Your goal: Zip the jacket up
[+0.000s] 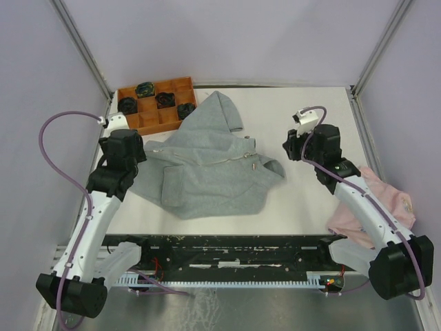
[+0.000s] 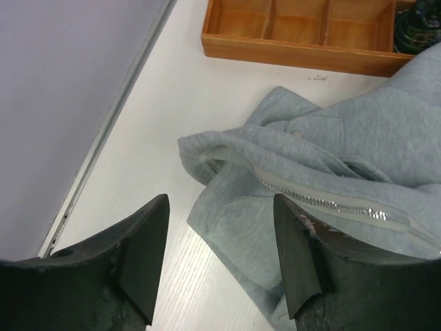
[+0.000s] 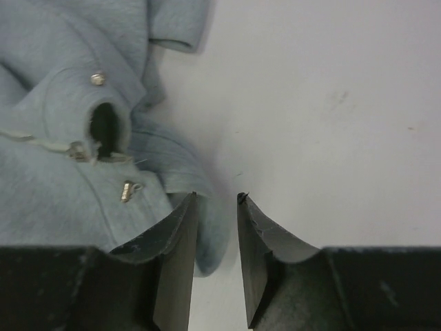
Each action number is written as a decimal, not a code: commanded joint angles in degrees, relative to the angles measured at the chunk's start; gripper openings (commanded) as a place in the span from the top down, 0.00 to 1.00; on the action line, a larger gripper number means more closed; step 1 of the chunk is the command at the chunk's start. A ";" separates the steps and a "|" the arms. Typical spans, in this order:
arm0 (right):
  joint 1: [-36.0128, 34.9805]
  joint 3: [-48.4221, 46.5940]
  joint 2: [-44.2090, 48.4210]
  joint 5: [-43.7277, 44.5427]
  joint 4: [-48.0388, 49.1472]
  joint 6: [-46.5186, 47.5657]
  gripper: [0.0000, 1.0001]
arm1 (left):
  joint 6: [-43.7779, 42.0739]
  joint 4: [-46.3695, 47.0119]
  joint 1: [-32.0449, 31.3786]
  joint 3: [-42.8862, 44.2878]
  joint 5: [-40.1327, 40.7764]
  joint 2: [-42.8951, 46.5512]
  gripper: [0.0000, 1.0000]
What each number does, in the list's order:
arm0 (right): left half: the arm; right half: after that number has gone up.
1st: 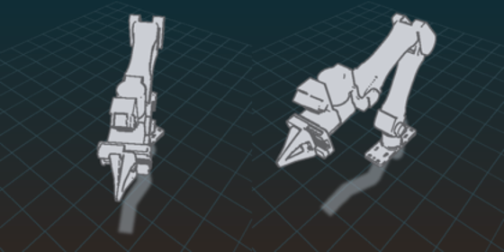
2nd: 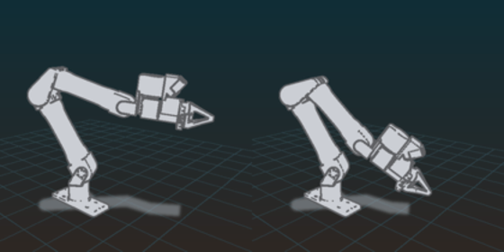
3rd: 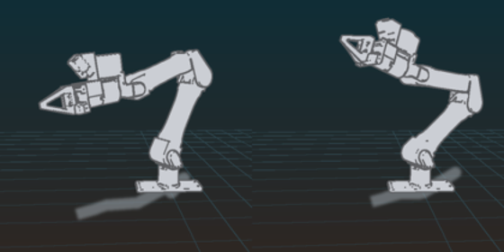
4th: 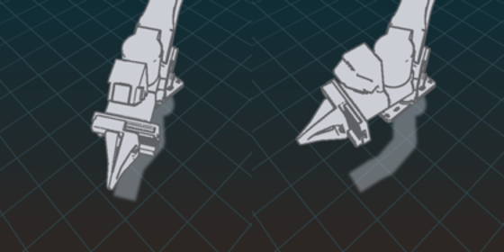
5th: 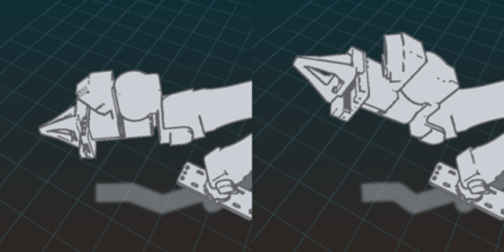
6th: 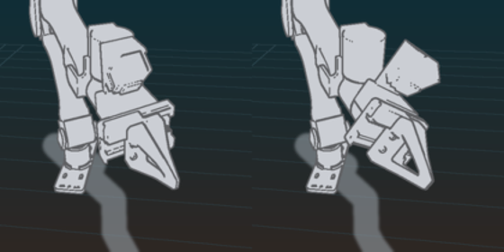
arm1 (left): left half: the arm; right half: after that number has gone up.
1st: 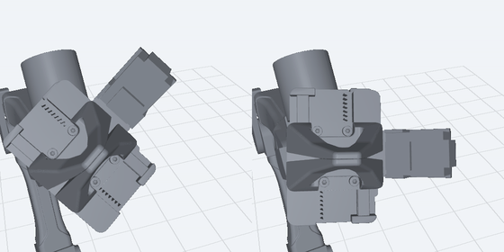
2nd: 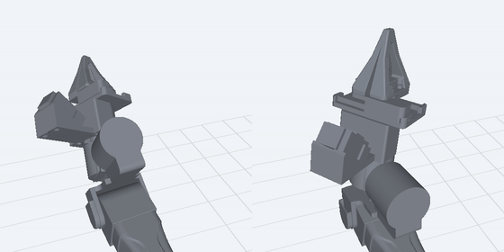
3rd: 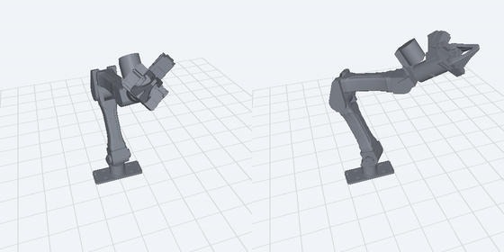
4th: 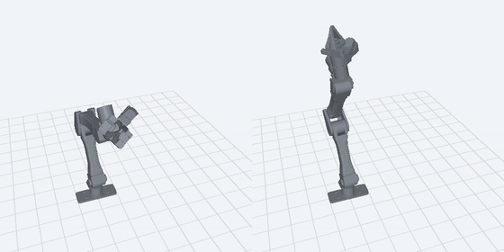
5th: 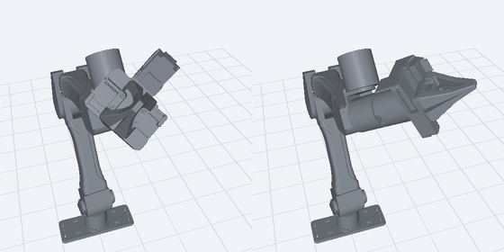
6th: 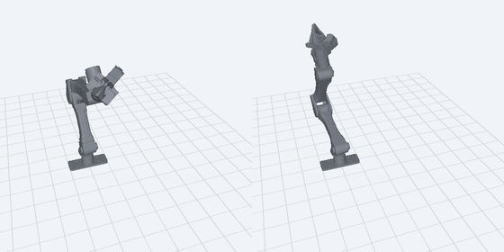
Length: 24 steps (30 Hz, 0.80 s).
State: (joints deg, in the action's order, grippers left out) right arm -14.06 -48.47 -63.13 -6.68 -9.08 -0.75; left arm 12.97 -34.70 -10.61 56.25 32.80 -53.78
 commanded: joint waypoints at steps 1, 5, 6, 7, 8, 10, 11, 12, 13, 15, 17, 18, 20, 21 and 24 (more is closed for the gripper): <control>-3.72 1.38 1.05 -5.73 4.33 -6.78 0.61 | 2.81 -2.55 0.24 3.66 -5.33 2.12 0.30; -7.71 3.12 2.32 -9.19 4.87 -10.77 0.59 | 3.35 -5.21 0.17 6.92 -15.00 3.08 0.26; -9.36 3.64 2.59 -10.32 5.56 -11.43 0.59 | 3.62 -5.62 0.23 7.66 -18.38 2.78 0.26; -10.23 4.18 2.78 -11.19 6.43 -12.15 0.59 | 4.01 -5.84 0.12 8.13 -22.26 2.39 0.25; -11.57 4.73 2.95 -11.52 7.57 -13.40 0.59 | 4.56 -5.78 0.12 8.32 -26.40 1.99 0.23; -12.85 5.42 2.84 -11.89 9.67 -15.23 0.58 | 6.10 -4.41 -0.46 7.77 -33.01 1.31 0.20; -13.10 5.52 2.53 -11.97 10.41 -15.99 0.58 | 6.89 -3.03 -1.22 6.80 -35.40 1.08 0.18; -13.32 5.50 2.02 -12.03 10.91 -16.55 0.57 | 7.82 -1.38 -2.24 6.06 -36.89 0.82 0.14; -13.43 5.30 1.32 -12.04 11.18 -17.04 0.57 | 8.39 0.09 -3.89 5.38 -37.59 0.41 0.13; -13.61 4.62 -0.58 -12.51 11.55 -18.04 0.57 | 8.71 3.43 -8.87 4.49 -37.60 -1.08 0.12; -13.71 4.40 -2.53 -13.29 13.20 -19.21 0.56 | 8.51 7.06 -15.01 4.11 -35.31 -3.37 0.11; -13.72 4.47 -3.41 -13.43 14.42 -19.87 0.56 | 7.99 9.87 -17.77 3.74 -33.82 -4.66 0.10; -13.71 4.54 -5.08 -13.26 16.44 -20.85 0.55 | 7.29 14.39 -20.77 2.96 -32.40 -7.48 0.08; -13.73 4.38 -5.83 -12.84 16.93 -20.97 0.55 | 6.86 16.81 -21.45 2.46 -32.56 -8.79 0.08; -13.73 3.35 -8.51 -11.83 17.27 -20.95 0.54 | 5.20 23.22 -22.99 1.34 -32.67 -13.26 0.06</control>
State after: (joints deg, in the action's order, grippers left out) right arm -27.57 -42.94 -69.47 -18.83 2.96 -19.75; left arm 19.07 -24.75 -32.10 58.76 0.19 -63.02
